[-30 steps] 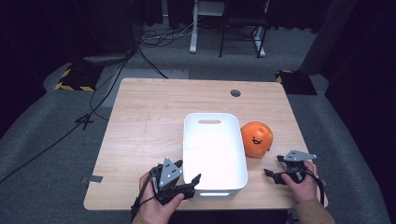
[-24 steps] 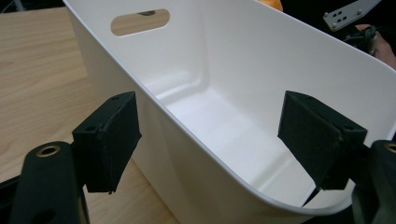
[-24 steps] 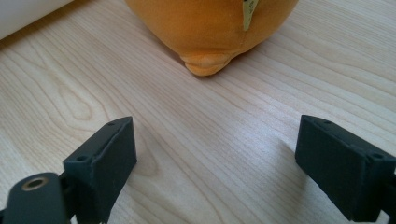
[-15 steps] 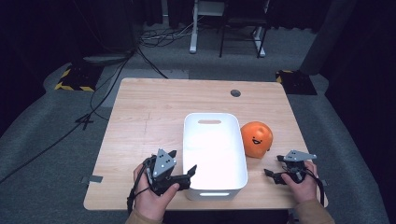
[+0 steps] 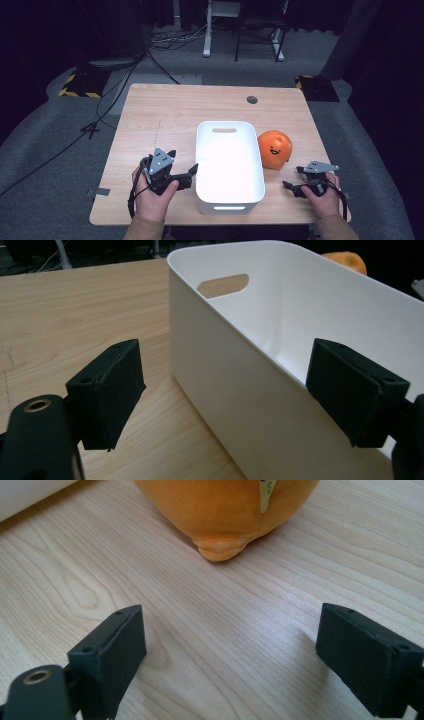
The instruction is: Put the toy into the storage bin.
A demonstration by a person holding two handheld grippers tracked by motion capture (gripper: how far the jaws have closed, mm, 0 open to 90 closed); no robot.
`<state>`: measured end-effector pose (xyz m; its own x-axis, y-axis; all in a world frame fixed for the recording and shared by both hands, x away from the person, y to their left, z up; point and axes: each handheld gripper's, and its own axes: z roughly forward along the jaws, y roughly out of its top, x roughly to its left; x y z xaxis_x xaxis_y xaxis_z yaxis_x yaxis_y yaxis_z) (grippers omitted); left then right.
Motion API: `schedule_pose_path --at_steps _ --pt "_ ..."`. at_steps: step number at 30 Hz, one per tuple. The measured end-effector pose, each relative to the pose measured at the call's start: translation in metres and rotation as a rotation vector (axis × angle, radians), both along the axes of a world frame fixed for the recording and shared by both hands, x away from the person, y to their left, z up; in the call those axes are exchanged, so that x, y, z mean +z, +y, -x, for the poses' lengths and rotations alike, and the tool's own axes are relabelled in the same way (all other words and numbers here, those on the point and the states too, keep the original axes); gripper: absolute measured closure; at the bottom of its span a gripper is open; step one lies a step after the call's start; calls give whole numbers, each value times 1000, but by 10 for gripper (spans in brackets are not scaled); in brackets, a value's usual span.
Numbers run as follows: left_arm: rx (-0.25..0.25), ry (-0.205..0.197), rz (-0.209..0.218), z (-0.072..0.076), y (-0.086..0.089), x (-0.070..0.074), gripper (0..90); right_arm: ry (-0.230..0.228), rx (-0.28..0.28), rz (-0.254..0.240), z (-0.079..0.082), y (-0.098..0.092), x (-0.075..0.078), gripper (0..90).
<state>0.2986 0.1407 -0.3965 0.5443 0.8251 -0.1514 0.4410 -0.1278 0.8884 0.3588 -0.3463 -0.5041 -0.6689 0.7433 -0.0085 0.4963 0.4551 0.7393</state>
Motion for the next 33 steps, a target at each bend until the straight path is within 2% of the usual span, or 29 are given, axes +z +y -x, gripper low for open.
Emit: schedule_pose_path --at_steps 1,2,3,4,6,8,9,11,12,13,14,15,19,20,21,22,23,24,28,29,33 --pt "0 0 0 0 0 0 197 0 0 0 0 0 0 128" --pt "30 -13 -48 -1 5 0 211 1 -1 -1 0 0 0 128" --pt "30 -13 -48 -1 5 0 200 1 -1 -1 0 0 0 128" --pt "51 -18 -28 -3 11 0 196 1 -1 -1 0 0 0 128" --pt "92 -13 -54 -8 18 -4 198 0 0 0 0 0 0 128" --pt "111 13 -74 -13 26 -11 200 -1 -1 0 0 0 0 128" --pt "111 13 -74 -13 26 -11 200 0 0 0 0 0 0 128" --pt "126 58 -74 -21 36 -21 200 0 0 0 0 0 0 128" --pt "132 68 -93 -24 39 -25 199 0 0 0 0 0 0 128" --pt "132 68 -93 -24 39 -25 197 0 0 0 0 0 0 128" --pt "142 90 -122 -29 44 -32 194 0 -2 -2 0 0 0 128" --pt "142 90 -122 -29 44 -32 193 0 -2 -2 0 0 0 128" --pt "155 146 -139 -36 52 -46 190 3 -12 -4 1 1 0 127" --pt "164 171 -154 -39 55 -53 190 2 -12 -4 1 1 0 127" --pt "164 171 -154 -39 55 -53 190 2 -12 -4 1 1 0 127" --pt "170 194 -184 -41 57 -60 190 1 -17 1 1 1 0 137" --pt "170 194 -184 -41 57 -60 191 1 -16 0 2 1 1 158" --pt "165 222 -202 -43 59 -67 192 3 -18 -6 3 1 1 173" --pt "160 259 -220 -46 62 -77 200 -3 -11 -6 3 1 3 286" --pt "159 270 -225 -46 63 -80 200 -6 -11 8 3 1 4 302" --pt "158 298 -250 -46 69 -91 196 -5 -10 -27 5 -2 17 358"
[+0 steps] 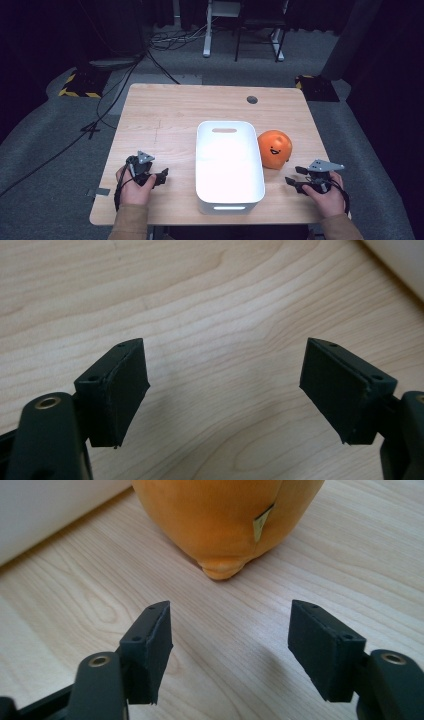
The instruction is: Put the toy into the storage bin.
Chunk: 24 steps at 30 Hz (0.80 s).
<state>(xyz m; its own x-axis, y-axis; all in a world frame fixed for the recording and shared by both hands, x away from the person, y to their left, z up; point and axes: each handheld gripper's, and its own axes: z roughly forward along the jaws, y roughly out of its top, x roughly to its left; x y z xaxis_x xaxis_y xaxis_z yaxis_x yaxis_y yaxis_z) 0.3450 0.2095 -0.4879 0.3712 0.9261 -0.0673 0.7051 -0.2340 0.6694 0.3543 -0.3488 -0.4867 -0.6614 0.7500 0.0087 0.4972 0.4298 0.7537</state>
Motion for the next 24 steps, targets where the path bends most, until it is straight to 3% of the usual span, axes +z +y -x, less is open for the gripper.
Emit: schedule_pose_path --at_steps 5,6,7,12,24 --pt "1 14 -8 -1 4 -10 182 -2 16 -13 3 -3 10 416" --pt "-12 -21 -4 -1 6 -14 155 -5 24 -35 3 -4 13 422" --pt "-11 -32 -6 -1 6 -15 156 -6 22 -41 4 -4 14 424" --pt "3 -32 -32 -1 4 -15 146 -24 32 -55 5 -3 20 429" --pt "3 -23 -39 -6 3 -15 90 -80 58 -125 12 2 47 488"
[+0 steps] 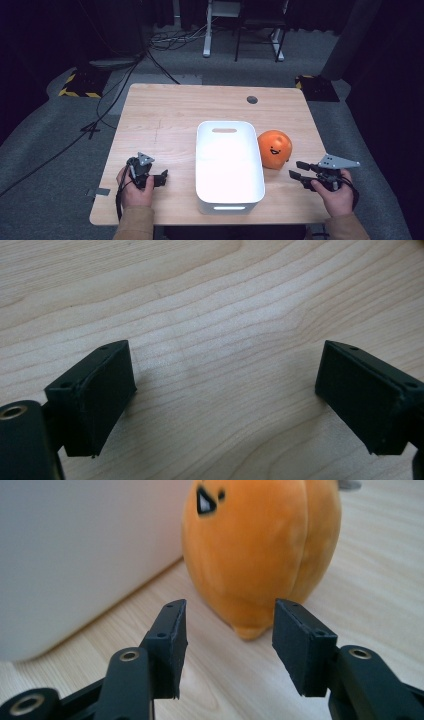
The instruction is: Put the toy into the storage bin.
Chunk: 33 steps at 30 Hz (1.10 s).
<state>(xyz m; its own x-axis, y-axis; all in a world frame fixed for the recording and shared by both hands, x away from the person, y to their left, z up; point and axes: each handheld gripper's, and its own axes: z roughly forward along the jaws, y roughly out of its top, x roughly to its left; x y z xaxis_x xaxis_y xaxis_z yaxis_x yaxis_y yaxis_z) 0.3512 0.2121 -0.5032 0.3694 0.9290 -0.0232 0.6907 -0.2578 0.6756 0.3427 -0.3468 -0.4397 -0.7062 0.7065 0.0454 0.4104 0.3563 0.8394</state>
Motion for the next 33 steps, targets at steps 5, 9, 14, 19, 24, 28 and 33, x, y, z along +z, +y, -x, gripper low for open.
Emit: schedule_pose_path --at_steps 5,9,14,19,24,28,33 --pt "0 2 -2 0 0 0 85 -35 10 -55 -4 4 14 490" --pt "1 1 -1 0 0 0 85 -65 6 -90 -9 5 25 495" --pt "1 2 -1 0 0 0 85 -94 14 -121 -18 8 41 518" --pt "2 1 -2 0 0 0 85 -110 21 -137 -34 14 51 525" --pt "1 2 -1 0 0 0 85 -100 18 -124 -52 21 51 539" --pt "1 1 -1 0 0 0 85 -102 1 -130 -64 24 47 539" --pt "1 1 -1 0 0 0 86 -82 -6 -126 -77 28 38 531"
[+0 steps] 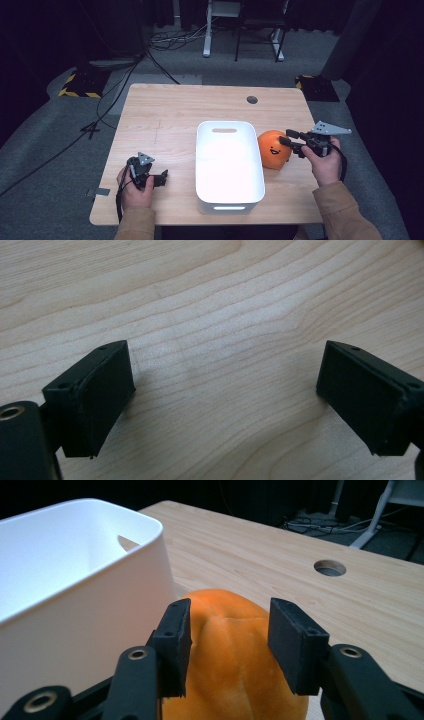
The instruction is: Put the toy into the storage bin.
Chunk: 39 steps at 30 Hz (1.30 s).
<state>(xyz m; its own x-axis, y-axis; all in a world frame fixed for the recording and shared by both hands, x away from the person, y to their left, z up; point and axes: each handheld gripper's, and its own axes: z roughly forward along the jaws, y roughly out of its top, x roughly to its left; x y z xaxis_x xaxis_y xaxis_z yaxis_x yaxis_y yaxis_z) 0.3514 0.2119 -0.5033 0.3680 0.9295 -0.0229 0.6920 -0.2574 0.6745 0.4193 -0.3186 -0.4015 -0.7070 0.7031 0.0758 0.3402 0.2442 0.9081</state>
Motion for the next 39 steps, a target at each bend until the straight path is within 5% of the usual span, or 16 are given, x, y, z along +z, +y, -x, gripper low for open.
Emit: schedule_pose_path --at_steps 5,8,39 --pt "0 0 0 0 0 0 85 9 25 3 -6 3 -7 765" --pt "0 0 -1 0 0 0 86 -26 33 22 -1 5 -1 814" --pt "0 0 -1 0 0 0 85 -181 132 13 51 -13 86 820"
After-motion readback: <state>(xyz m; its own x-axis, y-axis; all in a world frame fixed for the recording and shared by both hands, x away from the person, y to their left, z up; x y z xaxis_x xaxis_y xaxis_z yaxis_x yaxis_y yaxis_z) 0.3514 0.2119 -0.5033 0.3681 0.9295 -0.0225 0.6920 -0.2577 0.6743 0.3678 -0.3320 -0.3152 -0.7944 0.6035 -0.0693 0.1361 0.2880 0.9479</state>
